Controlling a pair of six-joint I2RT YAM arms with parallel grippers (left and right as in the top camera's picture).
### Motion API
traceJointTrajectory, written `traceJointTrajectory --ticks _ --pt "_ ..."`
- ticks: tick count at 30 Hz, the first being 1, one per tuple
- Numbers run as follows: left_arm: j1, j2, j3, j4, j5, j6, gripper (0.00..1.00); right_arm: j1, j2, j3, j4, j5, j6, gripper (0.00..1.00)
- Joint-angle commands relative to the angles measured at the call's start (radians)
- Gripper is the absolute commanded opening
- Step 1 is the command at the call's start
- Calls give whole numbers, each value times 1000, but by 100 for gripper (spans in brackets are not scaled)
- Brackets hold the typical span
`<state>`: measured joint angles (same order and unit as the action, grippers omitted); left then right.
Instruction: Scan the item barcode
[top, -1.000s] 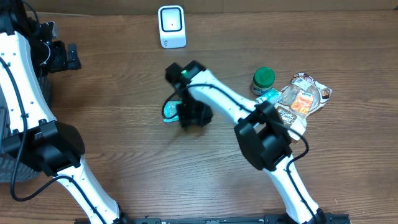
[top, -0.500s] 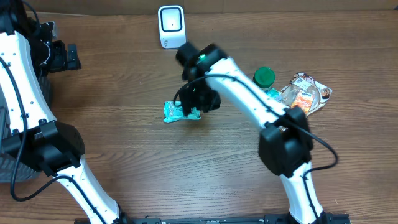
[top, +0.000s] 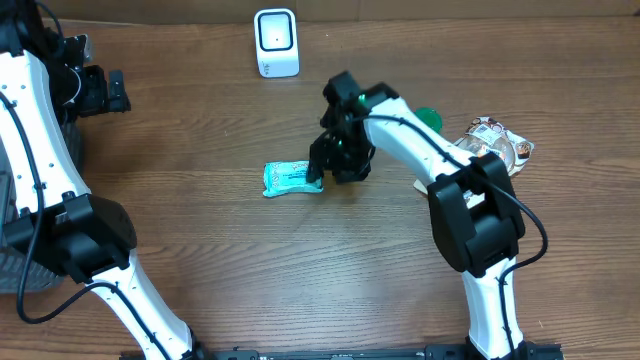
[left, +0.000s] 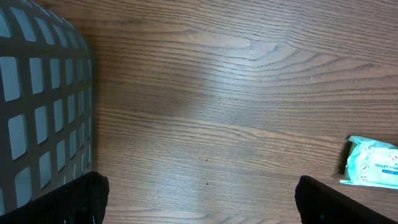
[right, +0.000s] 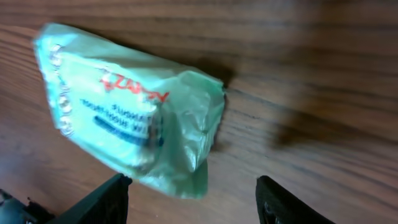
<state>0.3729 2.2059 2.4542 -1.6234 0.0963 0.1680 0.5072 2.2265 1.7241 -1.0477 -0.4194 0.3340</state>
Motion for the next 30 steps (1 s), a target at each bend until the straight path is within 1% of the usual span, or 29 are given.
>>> traceJointTrajectory --ticks 1,2,4,10,14,19,20,26,30 --pt "-7 -16 19 2 5 8 100 5 0 -64 72 -82 41 62" --pt "-7 -16 19 2 5 8 100 12 0 -102 134 -104 79 62" --pt "-7 -16 19 2 4 8 100 18 0 -130 181 -106 103 61" --pt "-7 -16 19 2 4 8 100 34 5 -217 328 -106 211 48" --pt "-7 -16 19 2 5 8 100 36 7 -257 365 -57 266 23" --pt "-7 -16 19 2 4 8 100 34 6 -257 365 -27 265 6" --pt "-7 -16 19 2 5 8 100 32 6 -256 366 -27 264 4" --pt "-7 -16 19 2 5 8 99 17 -57 -221 322 -15 177 4" --pt "-7 -16 19 2 4 8 100 14 -159 -167 233 119 142 4"
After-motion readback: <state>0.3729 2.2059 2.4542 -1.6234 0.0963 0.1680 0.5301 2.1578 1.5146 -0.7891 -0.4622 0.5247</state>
